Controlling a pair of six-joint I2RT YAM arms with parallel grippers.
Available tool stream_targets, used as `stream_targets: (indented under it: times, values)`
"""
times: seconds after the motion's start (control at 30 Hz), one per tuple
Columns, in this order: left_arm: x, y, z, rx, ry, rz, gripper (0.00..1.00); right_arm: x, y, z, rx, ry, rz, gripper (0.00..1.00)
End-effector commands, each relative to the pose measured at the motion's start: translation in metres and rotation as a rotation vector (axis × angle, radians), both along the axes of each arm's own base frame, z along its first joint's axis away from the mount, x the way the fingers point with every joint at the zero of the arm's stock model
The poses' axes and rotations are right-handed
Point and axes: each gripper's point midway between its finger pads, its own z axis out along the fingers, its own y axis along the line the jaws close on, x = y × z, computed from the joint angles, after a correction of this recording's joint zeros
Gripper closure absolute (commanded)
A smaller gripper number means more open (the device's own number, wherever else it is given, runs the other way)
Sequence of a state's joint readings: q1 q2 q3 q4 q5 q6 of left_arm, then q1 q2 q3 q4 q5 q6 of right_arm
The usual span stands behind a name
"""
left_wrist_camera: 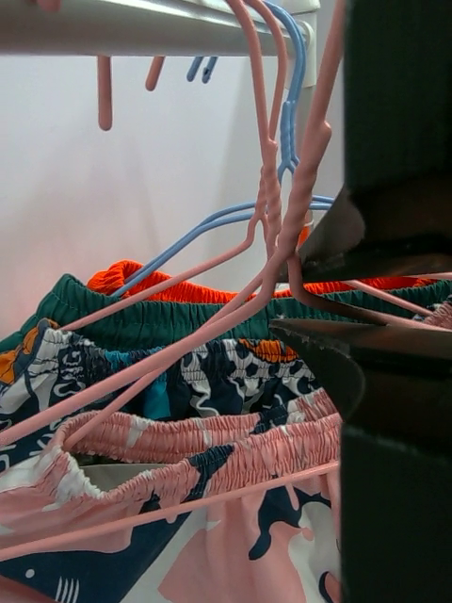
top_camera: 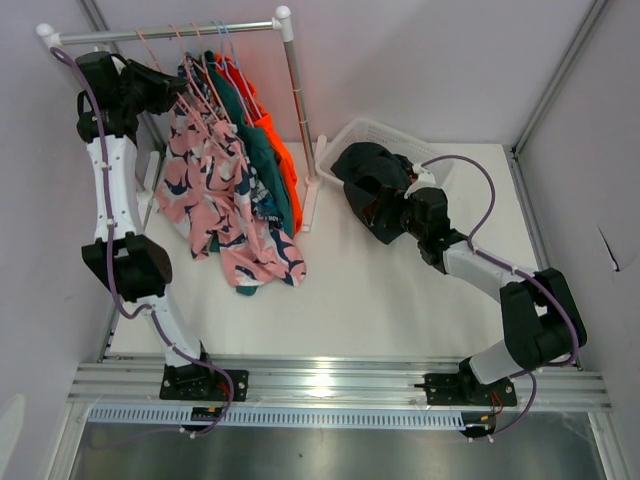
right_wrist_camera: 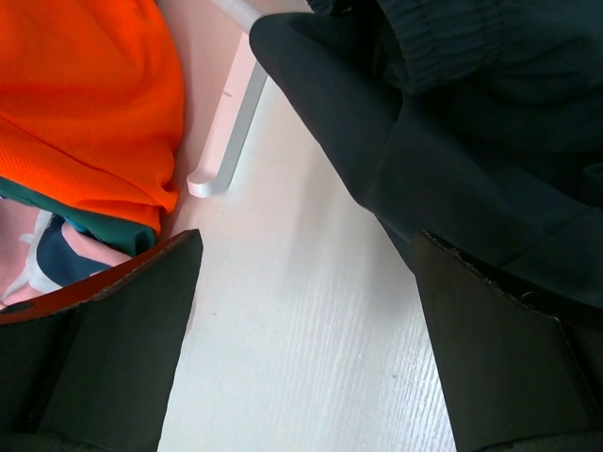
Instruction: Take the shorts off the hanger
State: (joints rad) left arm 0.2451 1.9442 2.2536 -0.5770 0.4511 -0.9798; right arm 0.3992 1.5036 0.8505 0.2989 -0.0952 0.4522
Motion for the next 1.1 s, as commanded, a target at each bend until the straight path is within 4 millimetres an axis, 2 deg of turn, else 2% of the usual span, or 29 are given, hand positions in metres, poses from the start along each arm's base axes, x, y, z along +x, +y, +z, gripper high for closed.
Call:
stream_targets:
  times: [0.0,0.07,0.1,0.2,0.33,0.53,0.7,0.9,1.07]
  values:
    - [0.005,0.002,0.02,-0.045,-0.048,-0.001,0.77,-0.001,0.003,0.024,0.032,-0.071,0.003,0.01]
    - [0.009,0.003,0.024,-0.052,-0.061,0.003,0.8,-0.002,0.003,0.025,0.032,-0.072,0.003,0.01]
    - [0.012,0.004,0.022,-0.058,-0.056,0.002,0.88,-0.002,0.004,0.025,0.034,-0.072,0.004,0.0]
    - [0.012,-0.001,0.032,-0.064,-0.083,-0.016,1.0,-0.003,0.004,0.023,0.03,-0.068,0.005,0.01]
    - [-0.004,-0.013,0.054,-0.024,-0.128,-0.025,1.0,-0.003,0.005,0.02,0.03,-0.065,0.006,0.01]
    - [-0.017,-0.016,0.075,0.0,-0.169,-0.023,1.0,-0.005,0.011,0.02,0.032,-0.065,0.018,0.0]
    - [-0.035,-0.023,0.107,0.04,-0.251,-0.02,1.0,-0.004,0.012,0.017,0.028,-0.061,0.022,0.01]
    - [-0.021,-0.027,0.107,0.007,-0.272,-0.056,1.0,-0.005,0.014,0.018,0.027,-0.069,0.028,0.01]
    - [-0.003,-0.015,0.1,-0.003,-0.274,-0.016,1.0,-0.003,0.013,0.019,0.023,-0.071,0.028,0.01]
